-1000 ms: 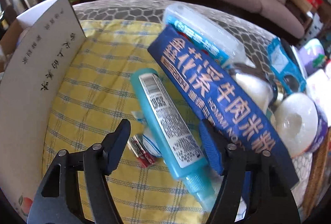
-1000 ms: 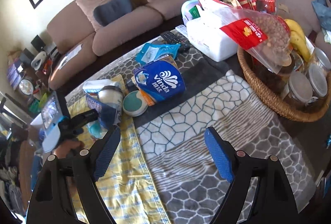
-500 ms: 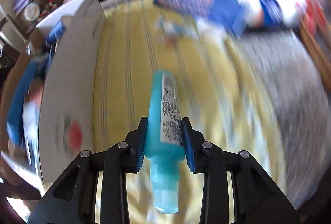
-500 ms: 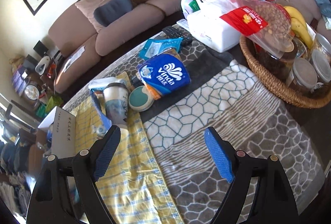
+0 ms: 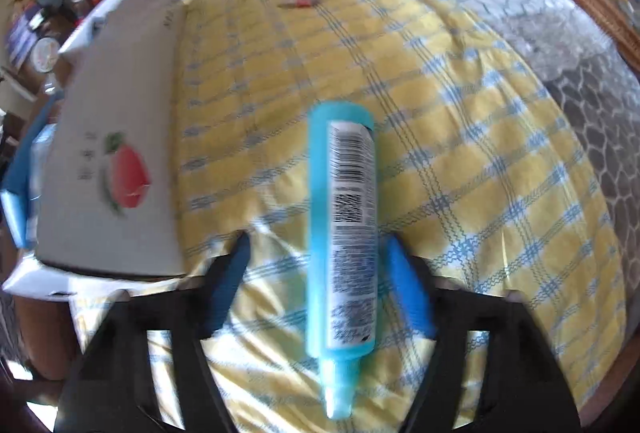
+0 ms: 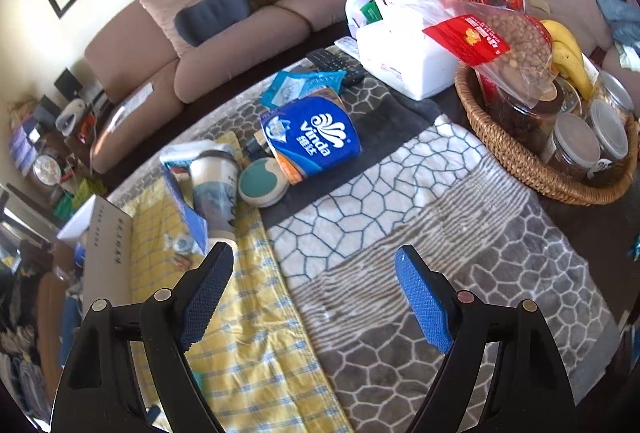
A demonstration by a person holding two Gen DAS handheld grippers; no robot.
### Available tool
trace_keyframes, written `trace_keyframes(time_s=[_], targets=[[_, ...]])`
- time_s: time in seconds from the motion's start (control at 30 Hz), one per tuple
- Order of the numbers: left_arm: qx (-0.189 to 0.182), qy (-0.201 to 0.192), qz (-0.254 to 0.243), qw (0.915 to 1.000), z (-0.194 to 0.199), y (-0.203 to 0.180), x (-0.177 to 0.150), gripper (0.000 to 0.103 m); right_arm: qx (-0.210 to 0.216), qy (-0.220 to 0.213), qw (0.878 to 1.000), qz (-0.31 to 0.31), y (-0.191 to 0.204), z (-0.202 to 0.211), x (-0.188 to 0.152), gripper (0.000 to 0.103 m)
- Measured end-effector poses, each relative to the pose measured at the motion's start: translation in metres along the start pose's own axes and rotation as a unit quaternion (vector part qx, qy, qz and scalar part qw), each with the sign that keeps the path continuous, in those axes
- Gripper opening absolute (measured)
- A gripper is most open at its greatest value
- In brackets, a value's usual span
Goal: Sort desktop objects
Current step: 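Grasp the teal spray bottle with the left gripper and lift it, then grasp the red batteries with the right gripper while the left gripper grasps the blue sponge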
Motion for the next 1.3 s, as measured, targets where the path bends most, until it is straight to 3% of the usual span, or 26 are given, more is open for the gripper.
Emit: trace_keyframes(time_s=[0.03, 0.17, 0.27, 0.3, 0.4, 0.47, 0.5, 0.57, 0.63, 0.67, 0.8, 0.87, 0.93, 1.07, 1.2, 1.23, 1.27, 1.3], targets=[[-0.016, -0.015, -0.001, 0.9998, 0.003, -0.005, 0.0, 0.031, -0.005, 0.002, 1.0, 0.004, 0.001, -0.002, 0.0, 0.085], [-0.01, -0.045, -0.019, 0.9988, 0.011, -0.009, -0.005, 0.031, -0.019, -0.004, 0.999, 0.035, 0.015, -0.004, 0.005, 0.085], [-0.032, -0.072, 0.019, 0.9967, 0.031, 0.008, -0.012, 0.031, 0.011, -0.014, 0.992, 0.126, 0.055, -0.005, 0.007, 0.083], [-0.044, -0.082, 0.03, 0.9952, 0.039, 0.016, -0.015, 0.031, 0.021, -0.022, 0.983, 0.179, 0.076, -0.008, 0.005, 0.083], [-0.065, -0.128, 0.06, 0.9879, 0.062, 0.047, -0.016, 0.031, 0.011, -0.048, 0.965, 0.257, 0.105, -0.022, 0.0, 0.077], [-0.063, -0.163, 0.077, 0.9815, 0.067, 0.072, -0.008, 0.031, 0.022, -0.056, 0.956, 0.285, 0.116, -0.035, -0.007, 0.059], [-0.06, -0.173, 0.082, 0.9796, 0.071, 0.079, -0.008, 0.031, 0.038, -0.056, 0.95, 0.306, 0.124, -0.043, -0.015, 0.056], [-0.056, -0.178, 0.086, 0.9786, 0.074, 0.09, -0.004, 0.031, 0.073, -0.043, 0.937, 0.34, 0.132, -0.059, -0.035, 0.053], [-0.045, -0.187, 0.09, 0.9773, 0.082, 0.099, -0.007, 0.03, 0.089, 0.003, 0.927, 0.365, 0.141, -0.082, -0.058, 0.052], [-0.048, -0.192, 0.094, 0.9757, 0.085, 0.104, -0.007, 0.03, 0.082, 0.023, 0.921, 0.38, 0.148, -0.094, -0.066, 0.052], [-0.082, -0.195, 0.102, 0.9721, 0.092, 0.116, -0.006, 0.027, 0.05, 0.035, 0.899, 0.434, 0.19, -0.131, -0.082, 0.05], [-0.101, -0.196, 0.108, 0.9694, 0.094, 0.123, -0.01, 0.027, 0.017, 0.033, 0.884, 0.466, 0.207, -0.153, -0.079, 0.049], [-0.119, -0.191, 0.117, 0.9673, 0.094, 0.124, -0.015, 0.027, 0.015, 0.039, 0.877, 0.479, 0.216, -0.172, -0.075, 0.049], [-0.13, -0.192, 0.111, 0.9663, 0.099, 0.121, -0.021, 0.027, 0.001, 0.056, 0.877, 0.477, 0.228, -0.211, -0.066, 0.05], [-0.149, -0.199, 0.121, 0.961, 0.104, 0.125, -0.021, 0.027, 0.004, 0.034, 0.885, 0.464, 0.233, -0.225, -0.057, 0.052], [-0.147, -0.202, 0.123, 0.9605, 0.105, 0.125, -0.02, 0.027, 0.013, 0.04, 0.888, 0.459, 0.233, -0.227, -0.057, 0.044], [-0.14, -0.206, 0.123, 0.9605, 0.105, 0.125, -0.019, 0.027, 0.026, 0.049, 0.889, 0.455, 0.235, -0.227, -0.057, 0.02], [-0.134, -0.209, 0.123, 0.9609, 0.105, 0.126, -0.017, 0.027, 0.055, 0.069, 0.888, 0.451, 0.237, -0.226, -0.062, 0.018]])
Point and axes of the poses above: each gripper's, at about its wrist camera, not at the fingertips, and z roughly against the way its jaws point, y to its left, x to its top, the point moved 10 cm from there along -z, roughly the way its jaws point, and after that the axes turned 12 degrees about y, right-handed, at the moved point
